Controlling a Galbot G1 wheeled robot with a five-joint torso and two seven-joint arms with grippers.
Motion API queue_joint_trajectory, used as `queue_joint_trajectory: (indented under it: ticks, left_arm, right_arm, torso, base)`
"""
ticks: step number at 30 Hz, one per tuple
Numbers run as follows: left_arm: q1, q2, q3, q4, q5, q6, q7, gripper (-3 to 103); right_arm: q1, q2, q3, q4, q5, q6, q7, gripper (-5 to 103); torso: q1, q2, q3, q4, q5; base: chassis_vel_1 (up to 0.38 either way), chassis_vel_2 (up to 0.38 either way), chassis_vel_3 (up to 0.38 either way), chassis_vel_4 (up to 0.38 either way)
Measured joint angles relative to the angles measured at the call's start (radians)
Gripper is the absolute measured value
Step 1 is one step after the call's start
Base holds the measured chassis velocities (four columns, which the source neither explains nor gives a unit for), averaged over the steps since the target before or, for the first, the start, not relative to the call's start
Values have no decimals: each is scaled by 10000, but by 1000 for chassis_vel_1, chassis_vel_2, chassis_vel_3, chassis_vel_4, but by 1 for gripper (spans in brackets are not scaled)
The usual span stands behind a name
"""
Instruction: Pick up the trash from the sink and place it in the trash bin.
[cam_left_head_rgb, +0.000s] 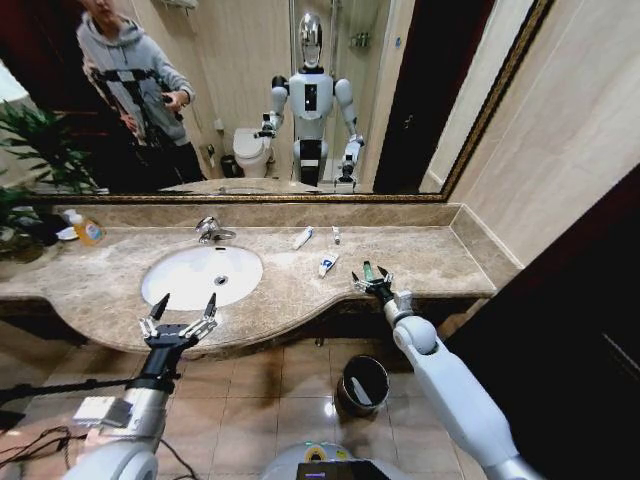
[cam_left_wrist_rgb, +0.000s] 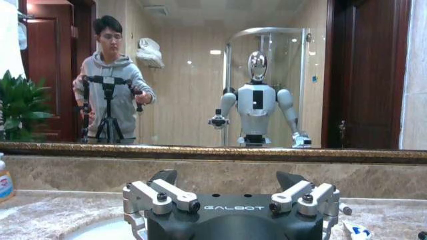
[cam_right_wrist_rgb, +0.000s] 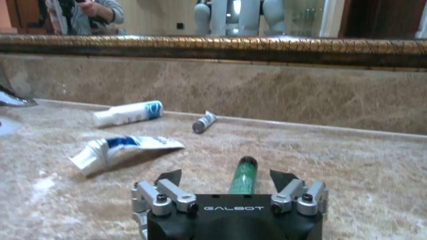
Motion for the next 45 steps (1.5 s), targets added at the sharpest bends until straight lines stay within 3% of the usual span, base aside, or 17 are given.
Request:
queue_joint_trajectory:
  ticks: [3, 4, 7, 12, 14, 15, 21, 38, 45]
  left_arm:
    - [0, 0, 0, 0, 0, 0, 0, 100]
    - [0, 0, 0, 0, 0, 0, 0, 100]
    - [0, 0, 0, 0, 0, 0, 0, 100]
    - [0, 0, 0, 0, 0, 0, 0, 100]
    - [0, 0, 0, 0, 0, 0, 0, 100]
    - [0, 0, 0, 0, 0, 0, 0, 100]
    - [0, 0, 0, 0, 0, 0, 0, 100]
    - [0, 0, 0, 0, 0, 0, 0, 100]
    - [0, 0, -1, 0, 0, 0, -1, 100]
  right_arm:
    - [40, 55, -24, -145, -63, 20, 7, 86]
    - [45, 78, -24, -200, -104, 28, 16, 76]
    - [41, 96, -22, -330, -151, 47, 31, 59]
    - [43, 103, -10, -437, -158, 132, 31, 48]
    - [57, 119, 15, -459, -156, 149, 32, 37]
    - [62, 120, 21, -459, -153, 150, 33, 37]
    - [39, 80, 70, -263, -85, 128, 53, 13]
    - [-665, -217, 740, 1080, 177, 32, 62, 9]
    - [-2493, -336, 1421, 2739, 105, 1135, -254, 9]
  torso:
    - [-1, 0, -1, 0, 0]
    - [0, 0, 0, 0, 1]
    - [-1, 1, 0, 0, 0]
    - [-1, 1, -1, 0, 0]
    - [-1, 1, -1, 0, 0]
    - [-1, 1, -1, 0, 0]
    - [-1, 1, -1, 0, 0]
    - [-1, 1, -1, 1, -1]
    - [-1, 1, -1, 1, -1]
  base:
    - [0, 0, 0, 0]
    - [0, 0, 0, 0]
    - [0, 0, 0, 0]
    - [0, 0, 0, 0]
    - [0, 0, 0, 0]
    - [0, 0, 0, 0]
    - [0, 0, 0, 0]
    - [0, 0, 0, 0]
    - [0, 0, 0, 0]
